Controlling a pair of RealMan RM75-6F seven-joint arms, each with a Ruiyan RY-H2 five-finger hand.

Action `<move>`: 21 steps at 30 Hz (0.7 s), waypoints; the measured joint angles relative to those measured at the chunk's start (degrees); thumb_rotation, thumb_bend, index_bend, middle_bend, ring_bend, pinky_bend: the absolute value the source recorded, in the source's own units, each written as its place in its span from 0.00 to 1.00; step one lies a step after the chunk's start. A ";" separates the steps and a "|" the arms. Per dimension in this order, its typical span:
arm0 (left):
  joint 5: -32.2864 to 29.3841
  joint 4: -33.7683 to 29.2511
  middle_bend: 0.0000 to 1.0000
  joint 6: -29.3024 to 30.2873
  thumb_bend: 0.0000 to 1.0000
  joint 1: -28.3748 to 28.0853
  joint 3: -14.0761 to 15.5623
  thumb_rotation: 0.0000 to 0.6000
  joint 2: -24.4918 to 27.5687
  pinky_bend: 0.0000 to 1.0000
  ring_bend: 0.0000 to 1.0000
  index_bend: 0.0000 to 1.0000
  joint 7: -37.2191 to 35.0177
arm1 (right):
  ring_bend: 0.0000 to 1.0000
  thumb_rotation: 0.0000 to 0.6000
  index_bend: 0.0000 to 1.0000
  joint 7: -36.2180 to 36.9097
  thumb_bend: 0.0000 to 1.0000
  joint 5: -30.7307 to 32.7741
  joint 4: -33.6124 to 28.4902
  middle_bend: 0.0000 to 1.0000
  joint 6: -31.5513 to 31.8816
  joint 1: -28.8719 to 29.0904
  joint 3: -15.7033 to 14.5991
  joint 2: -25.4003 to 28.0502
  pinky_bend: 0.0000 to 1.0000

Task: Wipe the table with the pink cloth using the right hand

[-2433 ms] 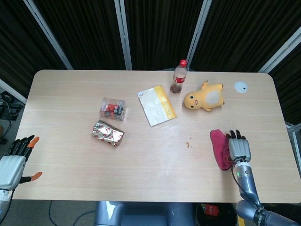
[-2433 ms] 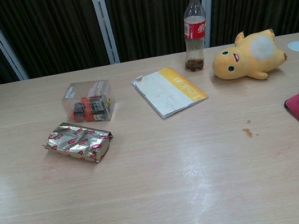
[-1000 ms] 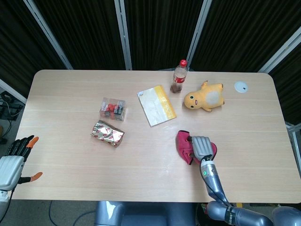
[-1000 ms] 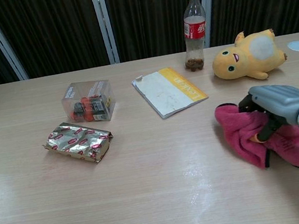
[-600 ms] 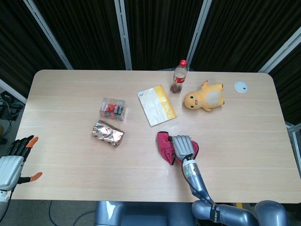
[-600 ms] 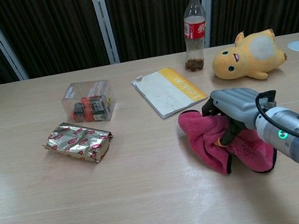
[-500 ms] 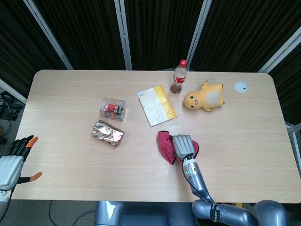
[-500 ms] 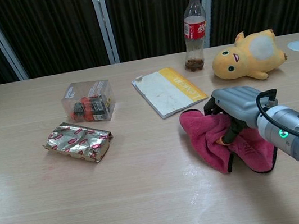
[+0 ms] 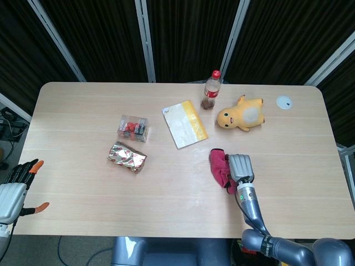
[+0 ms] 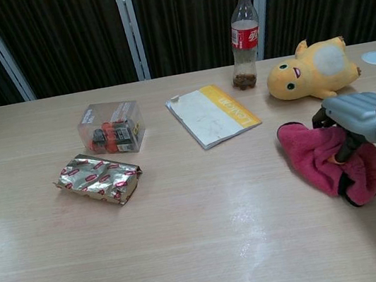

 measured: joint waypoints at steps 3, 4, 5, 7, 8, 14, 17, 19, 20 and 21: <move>0.05 -0.03 0.00 0.03 0.00 -0.01 0.00 1.00 -0.08 0.00 0.00 0.00 0.26 | 0.54 1.00 0.73 0.06 0.38 0.31 0.17 0.64 0.19 -0.46 0.20 1.73 0.72; 0.14 0.01 0.00 0.13 0.00 -0.01 -0.02 1.00 -0.13 0.00 0.00 0.00 0.37 | 0.54 1.00 0.73 0.05 0.38 0.53 0.27 0.64 0.27 -0.68 0.31 2.48 0.71; 0.25 0.06 0.00 0.27 0.00 0.01 -0.03 1.00 -0.21 0.00 0.00 0.00 0.51 | 0.54 1.00 0.73 0.01 0.38 0.73 0.35 0.64 0.33 -0.87 0.40 3.06 0.71; 0.48 0.10 0.00 0.49 0.00 0.08 0.01 1.00 -0.38 0.00 0.00 0.00 0.70 | 0.54 1.00 0.73 -0.15 0.38 1.23 0.61 0.64 0.57 -1.41 0.57 4.58 0.71; 0.54 0.11 0.00 0.55 0.00 0.12 0.05 1.00 -0.44 0.00 0.00 0.00 0.90 | 0.54 1.00 0.73 -0.27 0.38 1.44 0.92 0.64 0.78 -1.73 0.61 5.44 0.71; 0.76 0.18 0.00 0.70 0.00 0.18 0.13 1.00 -0.65 0.00 0.00 0.00 1.35 | 0.54 1.00 0.73 0.11 0.38 2.74 1.48 0.64 1.20 -4.01 0.84 11.17 0.72; 0.80 0.17 0.00 0.68 0.00 0.17 0.17 1.00 -0.72 0.00 0.00 0.00 1.60 | 0.54 1.00 0.73 0.72 0.38 3.09 1.27 0.64 1.39 -4.81 0.88 12.42 0.71; 0.78 0.13 0.00 0.62 0.00 0.16 0.19 1.00 -0.77 0.00 0.00 0.00 1.74 | 0.54 1.00 0.73 1.06 0.38 3.13 0.76 0.64 1.38 -5.03 0.80 12.72 0.71; 0.78 0.13 0.00 0.62 0.00 0.16 0.20 1.00 -0.79 0.00 0.00 0.00 1.83 | 0.54 1.00 0.73 1.19 0.38 3.12 0.48 0.64 1.37 -5.09 0.76 12.78 0.71; 0.79 0.12 0.00 0.61 0.00 0.17 0.22 1.00 -0.83 0.00 0.00 0.00 1.95 | 0.54 1.00 0.73 1.31 0.38 3.06 0.19 0.64 1.36 -5.12 0.69 12.79 0.71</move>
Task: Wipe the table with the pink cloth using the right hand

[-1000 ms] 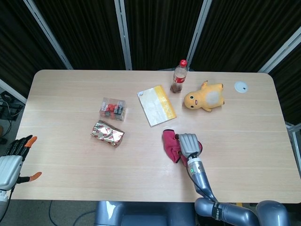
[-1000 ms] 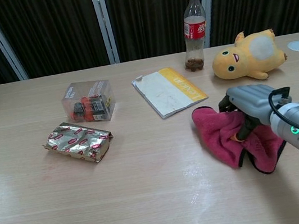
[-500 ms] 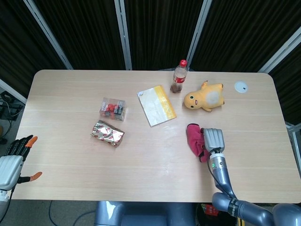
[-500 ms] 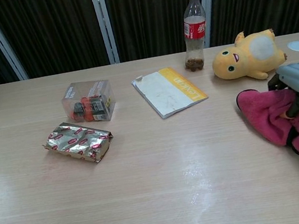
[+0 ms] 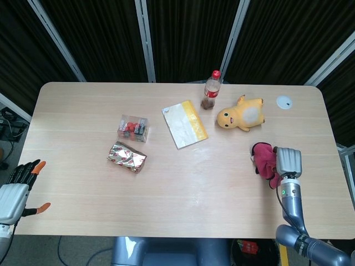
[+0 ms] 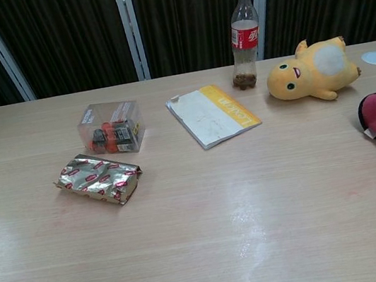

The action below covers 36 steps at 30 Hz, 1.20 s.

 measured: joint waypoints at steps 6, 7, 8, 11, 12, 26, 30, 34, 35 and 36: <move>0.03 -0.14 0.00 0.15 0.00 0.08 0.02 1.00 -0.06 0.00 0.00 0.00 0.28 | 0.54 1.00 0.73 0.32 0.38 -0.85 -1.40 0.64 -0.12 0.31 -0.72 -1.34 0.71; -0.01 -0.14 0.00 0.13 0.00 0.08 0.02 1.00 -0.05 0.00 0.00 0.00 0.27 | 0.54 1.00 0.73 0.42 0.38 -1.03 -1.63 0.64 -0.17 0.43 -0.85 -1.86 0.72; -0.07 -0.14 0.00 0.11 0.00 0.08 0.01 1.00 -0.02 0.00 0.00 0.00 0.25 | 0.54 1.00 0.73 0.54 0.38 -1.16 -1.79 0.64 -0.19 0.52 -0.94 -2.30 0.71; -0.26 -0.14 0.00 0.08 0.00 0.07 -0.08 1.00 0.05 0.00 0.00 0.00 0.01 | 0.54 1.00 0.73 1.31 0.38 -1.71 -2.39 0.64 -0.17 0.77 -1.19 -3.93 0.71; -0.39 -0.14 0.00 0.03 0.00 0.07 -0.12 1.00 0.09 0.00 0.00 0.00 -0.17 | 0.54 1.00 0.73 1.52 0.38 -1.96 -2.55 0.64 -0.15 0.86 -1.31 -4.39 0.71; -0.93 0.06 0.00 0.01 0.00 0.03 -0.41 1.00 -0.04 0.00 0.00 0.00 0.10 | 0.54 1.00 0.73 0.37 0.39 -6.07 -6.08 0.64 0.65 3.79 -2.44 -10.49 0.71; -0.95 -0.04 0.00 0.12 0.00 0.09 -0.43 1.00 -0.05 0.00 0.00 0.00 0.10 | 0.54 1.00 0.73 -0.47 0.39 -7.08 -6.94 0.64 1.47 4.81 -1.78 -11.24 0.71; -1.16 -0.13 0.00 -0.09 0.00 0.06 -0.44 1.00 0.03 0.00 0.00 0.00 -0.01 | 0.54 1.00 0.73 -1.45 0.39 -7.03 -6.87 0.64 2.11 6.32 1.13 -10.13 0.71; -1.19 -0.15 0.00 -0.14 0.00 0.04 -0.45 1.00 0.04 0.00 0.00 0.00 -0.02 | 0.54 1.00 0.73 -1.65 0.39 -6.90 -6.89 0.64 2.23 6.57 1.72 -9.63 0.71; -1.20 -0.18 0.00 -0.19 0.00 0.02 -0.44 1.00 0.05 0.00 0.00 0.00 -0.04 | 0.54 1.00 0.73 -1.82 0.39 -6.77 -6.89 0.64 2.36 6.79 2.24 -9.09 0.71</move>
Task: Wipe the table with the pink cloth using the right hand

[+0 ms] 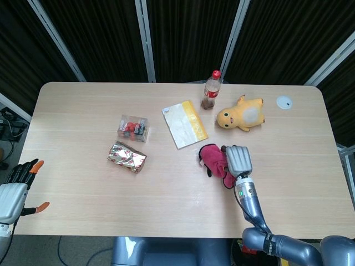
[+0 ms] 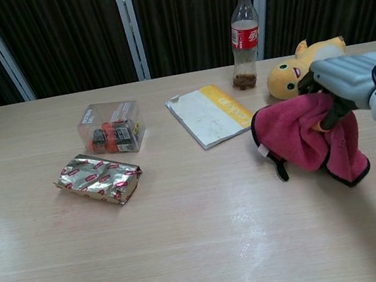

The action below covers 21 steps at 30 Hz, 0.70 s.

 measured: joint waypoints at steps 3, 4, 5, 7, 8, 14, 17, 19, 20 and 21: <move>0.00 -0.08 0.00 -0.10 0.00 -0.02 0.05 1.00 0.04 0.00 0.00 0.00 0.07 | 0.54 1.00 0.73 -0.98 0.39 0.33 0.52 0.64 0.92 0.49 1.29 1.88 0.72; 0.00 -0.11 0.00 -0.09 0.00 -0.01 0.06 1.00 0.05 0.00 0.00 0.00 0.10 | 0.53 1.00 0.73 -1.39 0.39 0.38 0.97 0.63 1.45 0.62 1.54 2.39 0.72; 0.04 -0.13 0.00 -0.05 0.00 0.00 0.07 1.00 0.05 0.00 0.00 0.00 0.14 | 0.53 1.00 0.73 -1.60 0.39 0.43 1.30 0.63 1.83 0.65 1.72 2.63 0.71; 0.17 -0.14 0.00 0.13 0.00 0.05 0.07 1.00 0.02 0.00 0.00 0.00 0.23 | 0.53 1.00 0.72 -1.80 0.39 0.80 2.24 0.63 2.72 0.54 2.25 3.30 0.71; 0.20 -0.13 0.00 0.17 0.00 0.08 0.09 1.00 -0.01 0.00 0.00 0.00 0.33 | 0.52 1.00 0.72 -1.84 0.39 1.08 2.56 0.62 2.95 0.44 2.46 3.67 0.71; 0.25 -0.11 0.00 0.28 0.00 0.11 0.09 1.00 -0.15 0.00 0.00 0.00 0.64 | 0.49 1.00 0.67 -1.97 0.36 2.12 3.54 0.58 3.23 -0.25 2.67 5.73 0.71; 0.22 -0.10 0.00 0.33 0.00 0.13 0.06 1.00 -0.21 0.00 0.00 0.00 0.75 | 0.41 1.00 0.59 -1.99 0.31 2.65 3.87 0.52 3.07 -0.70 2.46 6.76 0.68; 0.19 -0.11 0.00 0.32 0.00 0.14 0.06 1.00 -0.24 0.00 0.00 0.00 0.81 | 0.30 1.00 0.46 -2.01 0.24 3.28 3.75 0.40 2.71 -0.92 2.41 7.15 0.62; 0.18 -0.11 0.00 0.31 0.00 0.14 0.06 1.00 -0.24 0.00 0.00 0.00 0.83 | 0.25 1.00 0.41 -2.03 0.21 3.93 3.45 0.34 2.24 -1.11 2.37 7.57 0.57; 0.18 -0.10 0.00 0.29 0.00 0.13 0.07 1.00 -0.27 0.00 0.00 0.00 0.90 | 0.16 1.00 0.34 -2.00 0.17 4.46 3.06 0.26 1.75 -1.30 2.29 7.94 0.49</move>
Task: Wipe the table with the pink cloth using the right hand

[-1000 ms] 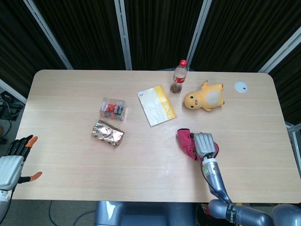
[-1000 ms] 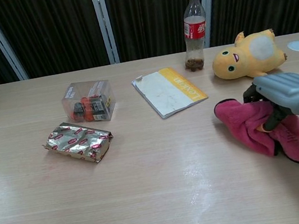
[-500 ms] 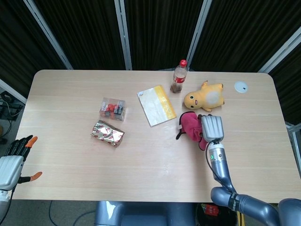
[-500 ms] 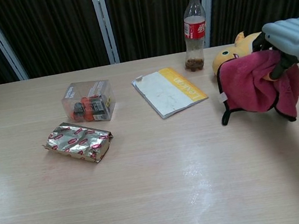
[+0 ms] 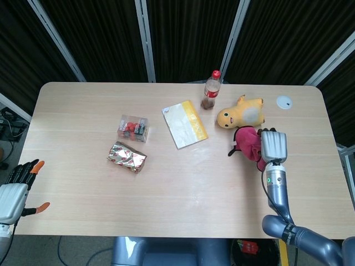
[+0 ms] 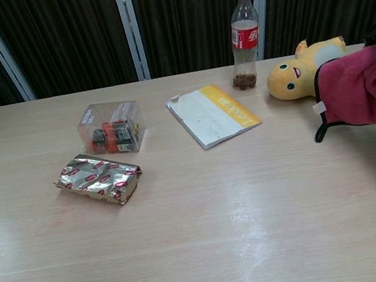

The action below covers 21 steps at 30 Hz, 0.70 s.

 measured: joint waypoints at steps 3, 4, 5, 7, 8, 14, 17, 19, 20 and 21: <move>0.03 0.01 0.00 0.03 0.00 0.01 0.01 1.00 -0.04 0.00 0.00 0.00 0.16 | 0.01 1.00 0.18 -0.10 0.08 1.41 -2.37 0.08 -2.00 -0.61 -0.56 1.96 0.34; 0.05 0.01 0.00 0.06 0.00 0.02 0.01 1.00 -0.04 0.00 0.00 0.00 0.17 | 0.00 1.00 0.14 -0.19 0.06 1.94 -3.47 0.04 -2.49 -0.83 -0.79 2.84 0.30; 0.08 0.00 0.00 0.11 0.00 0.04 0.01 1.00 -0.04 0.00 0.00 0.00 0.18 | 0.00 1.00 0.11 -0.26 0.04 2.31 -4.27 0.02 -2.69 -1.01 -0.94 3.42 0.28; 0.14 0.01 0.00 0.12 0.00 0.05 0.05 1.00 -0.04 0.00 0.00 0.00 0.15 | 0.00 1.00 0.08 -0.39 0.02 2.84 -5.91 0.00 -2.73 -1.37 -1.25 4.46 0.25; 0.18 0.02 0.00 0.10 0.00 0.05 0.07 1.00 -0.03 0.00 0.00 0.00 0.13 | 0.00 1.00 0.07 -0.46 0.02 2.93 -6.53 0.00 -2.66 -1.51 -1.40 4.85 0.25; 0.26 0.11 0.00 0.04 0.00 0.00 0.07 1.00 0.00 0.00 0.00 0.00 -0.07 | 0.00 1.00 0.07 -0.58 0.02 2.14 -10.98 0.00 -1.05 -2.72 -2.46 7.61 0.22; 0.36 0.15 0.00 0.08 0.00 0.02 0.10 1.00 0.00 0.00 0.00 0.00 -0.18 | 0.00 1.00 0.07 -0.10 0.02 1.06 -14.30 0.00 0.49 -4.03 -3.22 9.84 0.22; 0.46 0.15 0.00 0.13 0.00 0.03 0.12 1.00 0.05 0.00 0.00 0.00 -0.24 | 0.00 1.00 0.07 0.27 0.02 0.18 -16.90 0.00 1.77 -5.37 -4.09 11.90 0.22; 0.55 0.15 0.00 0.19 0.00 0.04 0.12 1.00 0.06 0.00 0.00 0.00 -0.24 | 0.00 1.00 0.07 0.41 0.02 -0.17 -18.03 0.00 2.19 -6.00 -4.57 12.92 0.22; 0.62 0.16 0.00 0.25 0.00 0.04 0.13 1.00 0.06 0.00 0.00 0.00 -0.24 | 0.00 1.00 0.07 0.55 0.02 -0.50 -19.12 0.00 2.55 -6.63 -5.09 14.00 0.21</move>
